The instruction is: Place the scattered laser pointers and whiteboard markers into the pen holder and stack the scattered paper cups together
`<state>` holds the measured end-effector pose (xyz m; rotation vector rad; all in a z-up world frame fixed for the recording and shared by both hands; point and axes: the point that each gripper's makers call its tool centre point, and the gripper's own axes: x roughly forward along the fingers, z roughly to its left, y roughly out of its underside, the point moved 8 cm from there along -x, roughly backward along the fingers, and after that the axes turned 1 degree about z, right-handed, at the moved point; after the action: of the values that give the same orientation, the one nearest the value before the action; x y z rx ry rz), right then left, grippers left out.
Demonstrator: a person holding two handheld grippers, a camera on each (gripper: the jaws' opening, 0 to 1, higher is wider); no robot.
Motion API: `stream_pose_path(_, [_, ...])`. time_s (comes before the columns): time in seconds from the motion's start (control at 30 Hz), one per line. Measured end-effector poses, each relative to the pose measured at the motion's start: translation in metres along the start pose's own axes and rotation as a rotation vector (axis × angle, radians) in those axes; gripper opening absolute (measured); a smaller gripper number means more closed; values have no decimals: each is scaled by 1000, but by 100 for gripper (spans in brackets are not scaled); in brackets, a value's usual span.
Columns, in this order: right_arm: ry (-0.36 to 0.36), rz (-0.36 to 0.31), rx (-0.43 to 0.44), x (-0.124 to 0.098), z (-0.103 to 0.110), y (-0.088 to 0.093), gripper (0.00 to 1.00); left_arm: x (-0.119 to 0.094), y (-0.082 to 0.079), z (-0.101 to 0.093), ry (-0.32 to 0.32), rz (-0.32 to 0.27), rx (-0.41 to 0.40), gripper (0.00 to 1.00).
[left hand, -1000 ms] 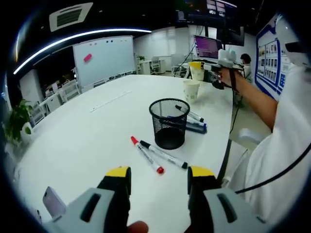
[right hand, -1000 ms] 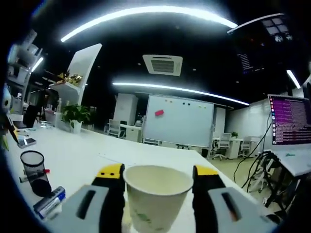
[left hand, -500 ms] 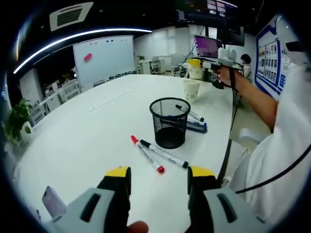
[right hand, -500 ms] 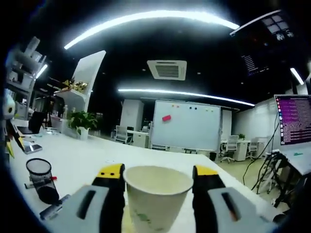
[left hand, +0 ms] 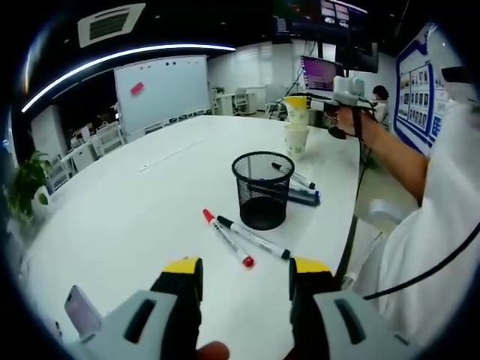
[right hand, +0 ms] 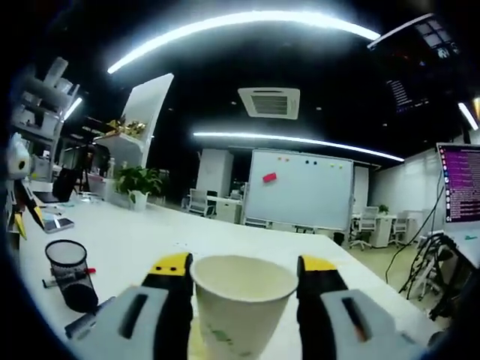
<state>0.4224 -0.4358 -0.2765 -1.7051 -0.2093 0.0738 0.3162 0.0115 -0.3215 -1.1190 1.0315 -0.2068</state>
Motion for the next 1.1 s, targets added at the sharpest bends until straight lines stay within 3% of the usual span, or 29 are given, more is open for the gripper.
stream_pose_path(1.1, [-33, -12, 14, 1, 13, 0, 55, -5, 6, -1, -9, 8, -10, 47])
